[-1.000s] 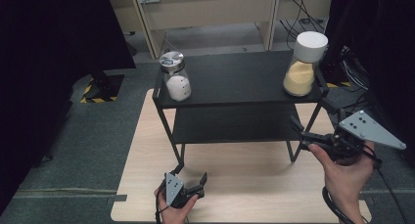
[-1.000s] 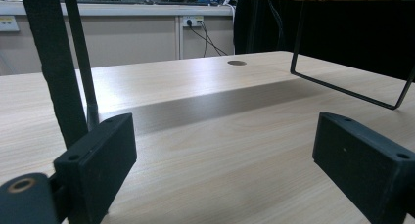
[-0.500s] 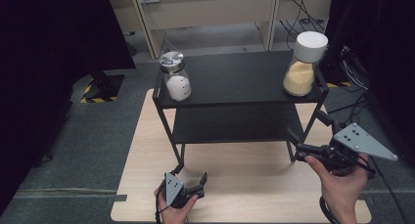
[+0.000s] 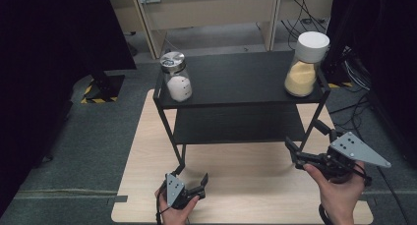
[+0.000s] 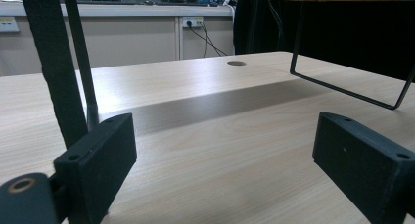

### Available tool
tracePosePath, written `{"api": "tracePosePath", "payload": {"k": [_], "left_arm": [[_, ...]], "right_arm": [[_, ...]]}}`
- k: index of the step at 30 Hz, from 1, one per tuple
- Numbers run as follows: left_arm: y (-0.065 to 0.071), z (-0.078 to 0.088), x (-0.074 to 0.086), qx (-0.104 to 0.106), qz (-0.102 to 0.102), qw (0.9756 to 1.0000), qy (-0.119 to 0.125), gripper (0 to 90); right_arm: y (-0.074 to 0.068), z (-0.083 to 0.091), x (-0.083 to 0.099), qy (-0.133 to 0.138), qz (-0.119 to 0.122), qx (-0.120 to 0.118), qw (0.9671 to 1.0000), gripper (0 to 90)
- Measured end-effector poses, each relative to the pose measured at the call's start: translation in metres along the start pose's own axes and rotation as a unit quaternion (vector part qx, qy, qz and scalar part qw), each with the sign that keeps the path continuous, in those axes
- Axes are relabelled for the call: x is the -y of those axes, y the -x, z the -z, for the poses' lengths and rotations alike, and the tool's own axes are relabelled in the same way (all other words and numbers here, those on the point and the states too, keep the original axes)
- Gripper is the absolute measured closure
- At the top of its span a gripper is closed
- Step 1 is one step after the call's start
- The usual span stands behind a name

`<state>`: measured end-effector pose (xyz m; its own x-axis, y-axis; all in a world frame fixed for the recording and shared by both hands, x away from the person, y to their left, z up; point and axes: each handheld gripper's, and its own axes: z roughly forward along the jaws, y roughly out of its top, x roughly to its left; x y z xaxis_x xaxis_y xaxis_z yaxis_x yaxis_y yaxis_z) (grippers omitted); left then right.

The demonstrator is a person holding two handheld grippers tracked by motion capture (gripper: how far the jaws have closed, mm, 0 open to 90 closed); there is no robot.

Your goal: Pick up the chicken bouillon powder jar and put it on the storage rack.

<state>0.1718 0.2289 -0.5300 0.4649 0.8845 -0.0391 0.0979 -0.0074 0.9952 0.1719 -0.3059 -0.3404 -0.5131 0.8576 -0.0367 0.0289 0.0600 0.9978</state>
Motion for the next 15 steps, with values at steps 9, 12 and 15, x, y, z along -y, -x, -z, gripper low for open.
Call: {"api": "tracePosePath", "payload": {"k": [9,12,15], "left_arm": [[0.0,0.0,0.0,0.0,0.0,1.0,0.0,8.5],[0.0,0.0,0.0,0.0,0.0,1.0,0.0,8.5],[0.0,0.0,0.0,0.0,0.0,1.0,0.001,8.6]], "right_arm": [[0.002,0.002,0.009,-0.008,-0.006,0.0,0.9999,4.9],[0.002,0.002,0.011,-0.011,-0.006,0.001,0.9999,4.9],[0.002,0.002,0.013,-0.012,-0.008,0.001,0.9999,4.9]]}}
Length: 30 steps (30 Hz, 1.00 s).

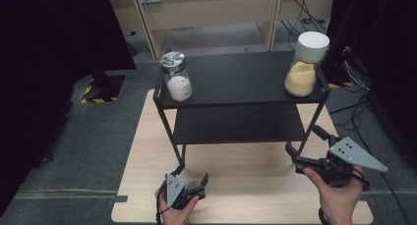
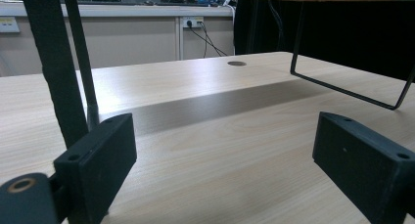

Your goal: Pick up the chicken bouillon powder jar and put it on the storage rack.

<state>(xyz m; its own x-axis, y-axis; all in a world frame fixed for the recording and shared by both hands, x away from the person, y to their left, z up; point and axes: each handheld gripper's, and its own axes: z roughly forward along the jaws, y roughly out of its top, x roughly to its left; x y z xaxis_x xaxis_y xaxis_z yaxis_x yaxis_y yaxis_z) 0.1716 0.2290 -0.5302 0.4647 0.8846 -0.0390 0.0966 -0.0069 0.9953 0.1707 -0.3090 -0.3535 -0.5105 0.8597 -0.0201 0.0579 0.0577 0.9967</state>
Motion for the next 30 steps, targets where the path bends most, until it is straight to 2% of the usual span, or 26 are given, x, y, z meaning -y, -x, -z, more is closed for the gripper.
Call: {"api": "tracePosePath", "payload": {"k": [30], "left_arm": [[0.0,0.0,0.0,0.0,0.0,1.0,0.0,8.5]], "right_arm": [[0.007,0.003,0.03,-0.029,-0.021,0.001,0.9994,4.9]]}}
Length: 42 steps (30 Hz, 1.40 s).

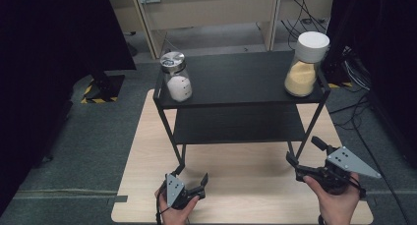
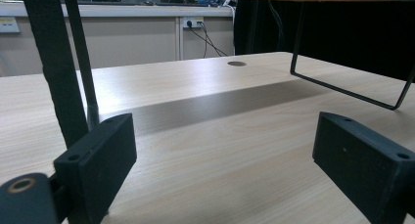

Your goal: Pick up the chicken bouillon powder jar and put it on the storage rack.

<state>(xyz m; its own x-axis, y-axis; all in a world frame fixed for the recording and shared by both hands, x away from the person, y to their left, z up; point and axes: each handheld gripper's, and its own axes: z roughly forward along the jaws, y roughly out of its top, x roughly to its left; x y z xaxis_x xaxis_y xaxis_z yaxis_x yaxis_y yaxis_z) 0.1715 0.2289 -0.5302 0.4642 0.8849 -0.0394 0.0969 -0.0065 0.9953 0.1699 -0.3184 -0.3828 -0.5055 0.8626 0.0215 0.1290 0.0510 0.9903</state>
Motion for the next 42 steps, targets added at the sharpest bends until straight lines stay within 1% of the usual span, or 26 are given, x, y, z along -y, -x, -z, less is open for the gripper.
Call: {"api": "tracePosePath", "payload": {"k": [9,24,31,42], "left_arm": [[0.0,0.0,0.0,0.0,0.0,1.0,0.0,8.5],[0.0,0.0,0.0,0.0,0.001,1.0,0.0,8.5],[0.0,0.0,0.0,0.0,0.002,1.0,0.0,8.5],[0.0,0.0,0.0,0.0,0.002,1.0,0.001,8.5]], "right_arm": [[0.002,0.001,0.006,-0.008,-0.001,-0.001,1.0,4.9],[0.003,-0.003,0.02,-0.025,-0.009,-0.01,0.9996,5.1],[0.005,-0.003,0.027,-0.027,-0.013,-0.013,0.9995,5.2],[0.007,-0.005,0.039,-0.04,-0.02,-0.02,0.9988,5.2]]}}
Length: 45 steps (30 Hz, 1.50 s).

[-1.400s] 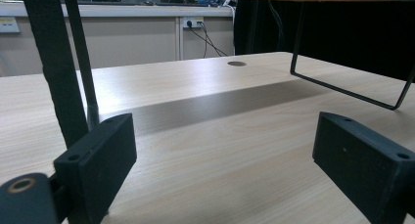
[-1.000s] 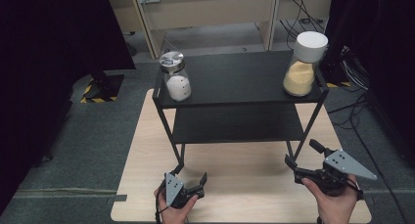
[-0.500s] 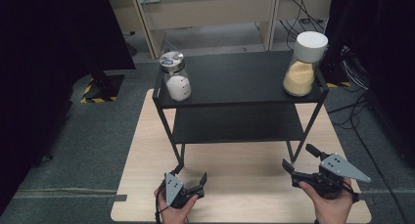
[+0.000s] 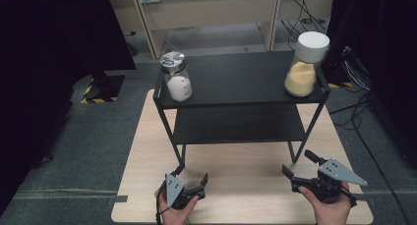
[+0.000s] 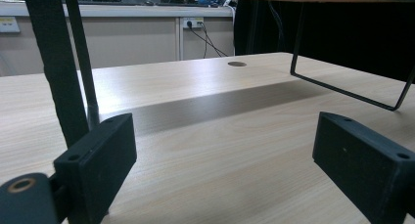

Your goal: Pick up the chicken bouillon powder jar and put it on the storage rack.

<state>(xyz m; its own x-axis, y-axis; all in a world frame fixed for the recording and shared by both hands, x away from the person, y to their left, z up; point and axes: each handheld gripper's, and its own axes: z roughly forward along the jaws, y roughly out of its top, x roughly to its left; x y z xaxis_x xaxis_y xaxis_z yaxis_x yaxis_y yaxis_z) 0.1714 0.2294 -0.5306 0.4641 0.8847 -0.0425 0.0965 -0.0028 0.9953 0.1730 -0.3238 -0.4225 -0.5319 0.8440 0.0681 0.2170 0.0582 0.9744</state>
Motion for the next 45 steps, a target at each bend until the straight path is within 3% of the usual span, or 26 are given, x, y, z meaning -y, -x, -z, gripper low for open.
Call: {"api": "tracePosePath", "payload": {"k": [27,45], "left_arm": [[0.0,0.0,0.0,0.001,-0.001,1.0,0.0,8.5],[0.0,0.0,0.0,0.001,-0.001,1.0,-0.001,8.5]], "right_arm": [[0.005,-0.012,0.027,-0.032,-0.014,-0.01,0.9993,5.2],[0.007,-0.016,0.041,-0.049,-0.022,-0.004,0.9986,5.2]]}}
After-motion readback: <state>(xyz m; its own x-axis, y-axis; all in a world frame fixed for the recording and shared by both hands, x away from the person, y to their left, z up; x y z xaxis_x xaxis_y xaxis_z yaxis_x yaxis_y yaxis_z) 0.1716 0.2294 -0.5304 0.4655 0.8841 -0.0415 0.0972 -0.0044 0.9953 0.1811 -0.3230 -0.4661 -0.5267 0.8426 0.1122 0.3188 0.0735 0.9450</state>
